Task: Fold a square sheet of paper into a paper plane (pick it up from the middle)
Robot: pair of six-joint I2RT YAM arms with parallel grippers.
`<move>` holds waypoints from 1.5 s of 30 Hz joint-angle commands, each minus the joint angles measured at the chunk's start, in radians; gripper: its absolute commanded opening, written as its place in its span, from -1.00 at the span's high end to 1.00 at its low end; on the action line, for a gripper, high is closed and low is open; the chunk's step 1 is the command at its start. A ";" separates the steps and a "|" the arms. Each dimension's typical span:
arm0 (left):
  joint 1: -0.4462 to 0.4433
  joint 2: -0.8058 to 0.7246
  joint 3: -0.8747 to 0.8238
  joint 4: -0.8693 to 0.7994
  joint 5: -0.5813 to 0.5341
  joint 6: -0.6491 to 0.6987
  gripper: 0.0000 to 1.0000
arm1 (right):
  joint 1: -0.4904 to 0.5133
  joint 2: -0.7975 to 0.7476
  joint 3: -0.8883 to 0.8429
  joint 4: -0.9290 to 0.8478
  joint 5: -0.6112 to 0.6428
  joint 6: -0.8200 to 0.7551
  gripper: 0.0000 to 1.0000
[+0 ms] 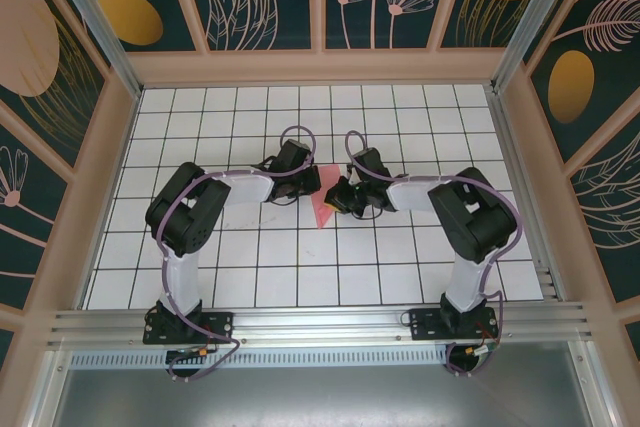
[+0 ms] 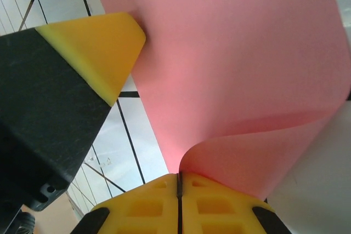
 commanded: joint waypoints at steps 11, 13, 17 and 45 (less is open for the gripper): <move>0.004 0.024 0.007 -0.035 0.010 0.015 0.89 | 0.005 0.055 0.058 0.038 -0.003 -0.011 0.82; 0.004 0.024 0.005 -0.034 0.011 0.015 0.89 | 0.005 0.057 0.059 0.034 -0.001 -0.015 0.82; 0.005 0.026 0.005 -0.032 0.014 0.016 0.89 | 0.005 0.061 0.059 0.026 0.000 -0.023 0.82; 0.004 0.033 0.005 -0.026 0.027 0.020 0.88 | 0.006 0.075 0.061 -0.024 0.013 -0.064 0.81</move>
